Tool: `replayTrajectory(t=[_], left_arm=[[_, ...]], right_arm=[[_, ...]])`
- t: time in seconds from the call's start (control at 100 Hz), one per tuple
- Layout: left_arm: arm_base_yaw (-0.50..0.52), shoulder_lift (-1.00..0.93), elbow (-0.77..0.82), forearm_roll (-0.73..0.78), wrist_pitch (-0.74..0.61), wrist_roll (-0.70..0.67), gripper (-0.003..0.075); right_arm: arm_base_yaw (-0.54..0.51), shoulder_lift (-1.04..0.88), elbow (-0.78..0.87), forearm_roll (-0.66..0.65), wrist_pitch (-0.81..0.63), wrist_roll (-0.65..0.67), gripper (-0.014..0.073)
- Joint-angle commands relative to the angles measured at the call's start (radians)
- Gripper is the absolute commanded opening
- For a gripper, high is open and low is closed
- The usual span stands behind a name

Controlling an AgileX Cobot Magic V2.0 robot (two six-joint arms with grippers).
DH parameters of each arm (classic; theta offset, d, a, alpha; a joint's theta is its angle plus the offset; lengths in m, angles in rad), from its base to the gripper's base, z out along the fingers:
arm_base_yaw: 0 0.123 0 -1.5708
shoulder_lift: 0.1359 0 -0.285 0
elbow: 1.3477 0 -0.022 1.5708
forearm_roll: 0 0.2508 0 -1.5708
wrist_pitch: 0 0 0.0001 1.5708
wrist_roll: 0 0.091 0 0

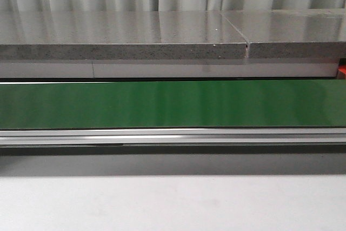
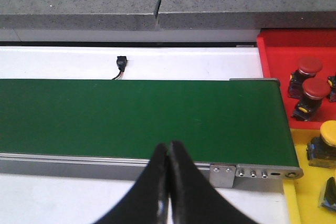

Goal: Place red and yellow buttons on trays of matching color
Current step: 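Carry the yellow button over the belt's near end with the left gripper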

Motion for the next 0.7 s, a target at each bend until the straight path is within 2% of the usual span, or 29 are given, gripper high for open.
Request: replayTrajectory(t=[0.0, 0.17, 0.24, 0.41, 0.5, 0.69], left_arm=[[0.002, -0.028, -0.045, -0.028, -0.015, -0.013, 0.0501], [0.002, -0.013, -0.051, -0.029, -0.015, -0.013, 0.048], [0.002, -0.013, -0.051, -0.029, -0.004, -0.013, 0.043], [0.002, -0.013, -0.051, -0.029, 0.012, -0.001, 0.0232], [0.002, -0.015, -0.051, -0.029, 0.019, 0.008, 0.0153], [0.002, -0.051, -0.051, -0.005, 0.05, 0.031, 0.0102]], right_arm=[[-0.001, 0.006, -0.023, -0.001, -0.068, -0.008, -0.0067], [-0.001, 0.006, -0.023, -0.001, -0.068, -0.008, -0.0067], [-0.001, 0.006, -0.023, -0.001, -0.068, -0.008, -0.0067], [-0.001, 0.006, -0.023, -0.001, -0.068, -0.008, -0.0067], [-0.001, 0.006, -0.023, -0.001, -0.068, -0.008, -0.0067], [-0.001, 0.006, -0.023, -0.001, -0.068, -0.008, -0.0067]])
